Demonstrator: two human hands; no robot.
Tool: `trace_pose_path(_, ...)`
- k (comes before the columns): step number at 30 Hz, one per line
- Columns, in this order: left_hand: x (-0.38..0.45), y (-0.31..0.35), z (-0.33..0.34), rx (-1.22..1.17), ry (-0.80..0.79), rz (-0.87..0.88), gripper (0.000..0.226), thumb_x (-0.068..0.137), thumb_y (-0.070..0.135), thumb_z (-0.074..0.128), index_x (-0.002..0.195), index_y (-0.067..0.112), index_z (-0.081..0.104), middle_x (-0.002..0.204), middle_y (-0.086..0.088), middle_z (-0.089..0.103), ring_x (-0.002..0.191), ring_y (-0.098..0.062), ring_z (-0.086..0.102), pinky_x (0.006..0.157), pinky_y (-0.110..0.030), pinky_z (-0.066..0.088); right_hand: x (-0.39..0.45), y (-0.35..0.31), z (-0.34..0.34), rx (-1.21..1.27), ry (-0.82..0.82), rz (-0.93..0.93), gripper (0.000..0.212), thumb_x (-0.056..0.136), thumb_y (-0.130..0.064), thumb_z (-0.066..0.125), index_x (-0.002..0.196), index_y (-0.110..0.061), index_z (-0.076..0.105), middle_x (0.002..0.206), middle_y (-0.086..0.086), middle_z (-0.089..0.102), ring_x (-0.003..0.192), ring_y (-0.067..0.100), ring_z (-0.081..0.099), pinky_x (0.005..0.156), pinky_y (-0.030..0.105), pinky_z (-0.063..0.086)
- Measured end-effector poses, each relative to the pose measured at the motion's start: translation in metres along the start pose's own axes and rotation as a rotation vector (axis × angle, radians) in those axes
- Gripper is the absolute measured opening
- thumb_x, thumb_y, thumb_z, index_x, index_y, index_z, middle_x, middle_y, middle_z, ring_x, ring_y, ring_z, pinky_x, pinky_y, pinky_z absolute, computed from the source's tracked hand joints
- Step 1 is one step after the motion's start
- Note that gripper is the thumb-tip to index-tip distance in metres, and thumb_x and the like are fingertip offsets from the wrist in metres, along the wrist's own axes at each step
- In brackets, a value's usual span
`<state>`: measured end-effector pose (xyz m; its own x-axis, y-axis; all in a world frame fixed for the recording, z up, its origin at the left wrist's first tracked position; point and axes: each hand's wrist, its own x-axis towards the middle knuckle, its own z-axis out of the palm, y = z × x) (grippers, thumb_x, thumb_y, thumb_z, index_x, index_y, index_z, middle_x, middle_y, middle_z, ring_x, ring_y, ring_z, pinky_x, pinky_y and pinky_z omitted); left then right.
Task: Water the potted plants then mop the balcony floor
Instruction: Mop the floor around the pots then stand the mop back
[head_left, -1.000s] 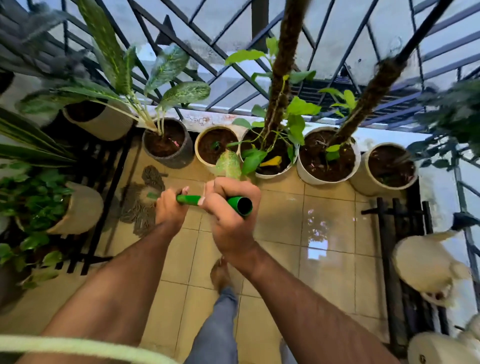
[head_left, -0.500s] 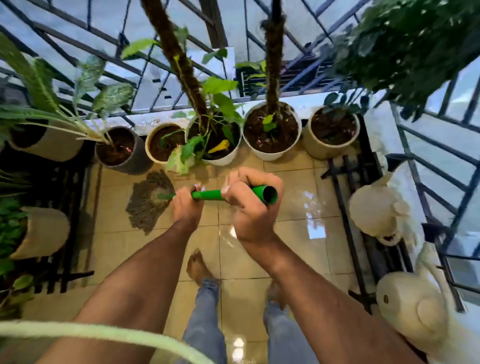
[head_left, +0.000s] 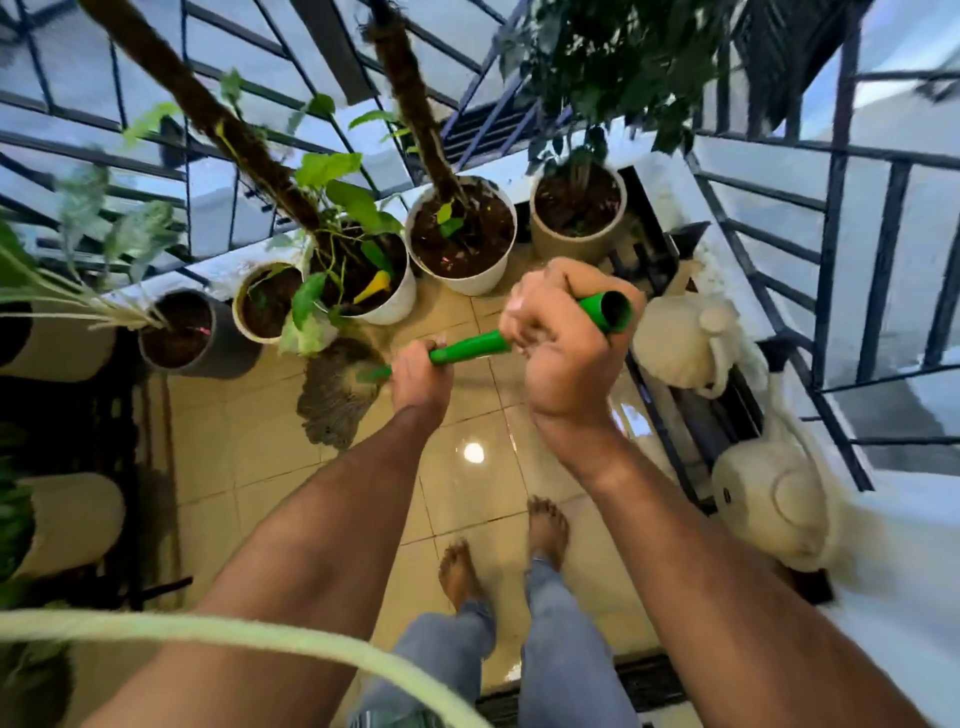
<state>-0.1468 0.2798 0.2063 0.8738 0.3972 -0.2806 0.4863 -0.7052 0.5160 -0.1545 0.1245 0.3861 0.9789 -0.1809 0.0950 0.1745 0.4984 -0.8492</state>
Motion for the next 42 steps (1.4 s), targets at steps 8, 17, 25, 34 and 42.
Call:
trace_pose_path(8,-0.028,-0.022,-0.010,0.120,-0.066,0.057,0.028,0.101,0.032,0.049,0.110,0.015,0.071,0.109,-0.017,0.068,0.106,-0.043,0.061,0.084,-0.046,0.049,-0.048,-0.007,0.002,0.014,0.007,-0.007,0.042,0.076,0.016,0.044,0.048,-0.014,0.037,0.051,-0.002,0.035,0.042,0.018,0.027,0.046,0.037,0.024)
trace_pose_path(17,-0.067,-0.096,-0.053,0.132,-0.038,0.068,0.025,0.101,0.026,0.050,0.112,0.011,0.066,0.111,-0.016,0.061,0.105,-0.037,0.057,0.079,-0.041,0.042,-0.116,0.013,0.047,0.033,-0.069,0.025,0.035,0.073,0.014,0.047,0.047,-0.007,0.037,0.050,0.000,0.033,0.043,0.016,0.027,0.046,0.035,0.025)
trace_pose_path(25,-0.093,-0.164,-0.070,0.230,-0.093,-0.015,0.019,0.092,0.010,0.058,0.106,0.014,0.071,0.091,-0.007,0.068,0.090,-0.033,0.069,0.075,-0.042,0.060,-0.163,0.042,0.053,0.023,-0.089,0.142,0.039,0.075,0.014,0.044,0.048,-0.014,0.042,0.046,-0.001,0.032,0.046,0.017,0.030,0.051,0.031,0.029)
trace_pose_path(34,-0.123,-0.187,-0.059,0.341,-0.121,-0.104,0.022,0.093,0.014,0.055,0.109,0.012,0.070,0.100,-0.013,0.067,0.092,-0.035,0.064,0.080,-0.046,0.057,-0.169,0.055,0.029,0.030,-0.131,0.254,0.036,0.072,0.014,0.046,0.048,-0.013,0.045,0.045,-0.003,0.035,0.044,0.016,0.034,0.053,0.023,0.035)
trace_pose_path(42,-0.131,-0.099,-0.001,0.372,-0.139,-0.099,0.020,0.095,0.008,0.054,0.103,0.008,0.072,0.095,-0.016,0.071,0.088,-0.036,0.069,0.077,-0.044,0.060,-0.120,0.019,-0.055,0.071,-0.052,0.279,0.037,0.074,0.011,0.046,0.047,-0.015,0.042,0.046,0.001,0.032,0.046,0.017,0.031,0.050,0.028,0.030)
